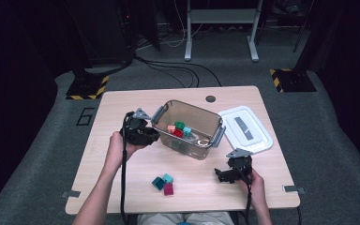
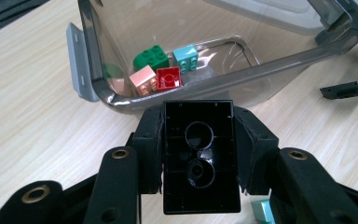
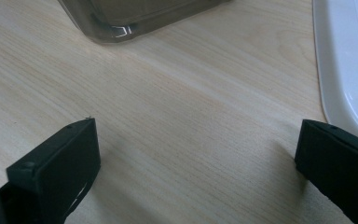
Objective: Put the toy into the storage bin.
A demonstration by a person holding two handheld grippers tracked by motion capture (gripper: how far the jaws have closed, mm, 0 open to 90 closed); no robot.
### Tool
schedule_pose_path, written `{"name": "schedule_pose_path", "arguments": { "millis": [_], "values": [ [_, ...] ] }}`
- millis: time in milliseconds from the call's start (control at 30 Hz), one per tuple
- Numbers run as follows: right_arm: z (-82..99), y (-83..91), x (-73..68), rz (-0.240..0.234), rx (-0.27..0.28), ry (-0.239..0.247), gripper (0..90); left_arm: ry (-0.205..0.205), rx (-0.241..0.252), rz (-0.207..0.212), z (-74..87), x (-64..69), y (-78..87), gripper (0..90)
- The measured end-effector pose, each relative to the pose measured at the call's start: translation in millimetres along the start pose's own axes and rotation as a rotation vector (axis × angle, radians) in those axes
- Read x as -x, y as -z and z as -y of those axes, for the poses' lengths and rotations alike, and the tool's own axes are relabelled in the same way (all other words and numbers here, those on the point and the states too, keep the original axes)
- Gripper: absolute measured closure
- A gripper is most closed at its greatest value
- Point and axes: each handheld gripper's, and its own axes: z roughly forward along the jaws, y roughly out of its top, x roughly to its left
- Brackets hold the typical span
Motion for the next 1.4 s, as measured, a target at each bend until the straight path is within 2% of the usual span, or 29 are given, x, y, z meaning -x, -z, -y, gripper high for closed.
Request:
{"name": "schedule_pose_path", "arguments": {
  "millis": [333,500,733,1067,1200,1400],
  "values": [
    [0.0,0.0,0.0,0.000,0.000,0.000,0.0,-0.002,0.018,0.005,-13.6,-4.5,0.9,58.4],
    [0.0,0.0,0.0,0.000,0.000,0.000,0.0,-0.010,0.032,-0.007,-25.8,-9.1,3.9,58.5],
    [0.0,0.0,-0.1,-0.002,0.000,-0.002,0.0,0.004,0.055,-0.016,-40.3,-15.7,0.6,58.4],
    [0.0,0.0,-0.2,-0.002,0.001,-0.002,0.0,0.024,0.051,-0.036,-57.5,-25.4,-17.9,58.4],
    [0.0,0.0,0.0,0.000,0.000,0.000,0.0,0.023,0.033,-0.029,-64.0,-27.6,-29.5,58.2],
    [0.0,0.0,-0.1,0.000,0.000,-0.001,0.0,0.045,0.007,-0.011,-67.0,-30.2,-51.8,57.9]
  ]
}}
